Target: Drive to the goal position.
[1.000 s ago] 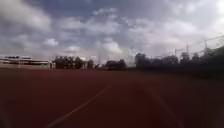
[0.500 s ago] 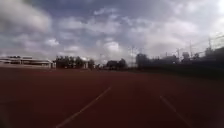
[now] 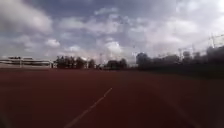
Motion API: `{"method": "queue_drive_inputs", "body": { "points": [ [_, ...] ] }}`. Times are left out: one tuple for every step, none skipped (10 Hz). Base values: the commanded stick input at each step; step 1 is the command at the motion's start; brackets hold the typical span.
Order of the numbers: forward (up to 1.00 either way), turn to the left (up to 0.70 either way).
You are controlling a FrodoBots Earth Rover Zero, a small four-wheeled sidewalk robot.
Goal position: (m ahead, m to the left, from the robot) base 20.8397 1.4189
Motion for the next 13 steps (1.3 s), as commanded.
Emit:
{"method": "queue_drive_inputs", "body": {
  "points": [
    [0.70, 0.00],
    [0.70, 0.00],
    [0.70, 0.00],
    [0.70, 0.00],
    [0.70, 0.00],
    [0.70, 0.00],
    [0.70, 0.00],
    [0.70, 0.00],
    [0.70, 0.00],
    [0.70, 0.00],
    [0.70, 0.00],
    [0.70, 0.00],
    [0.70, 0.00]
  ]
}}
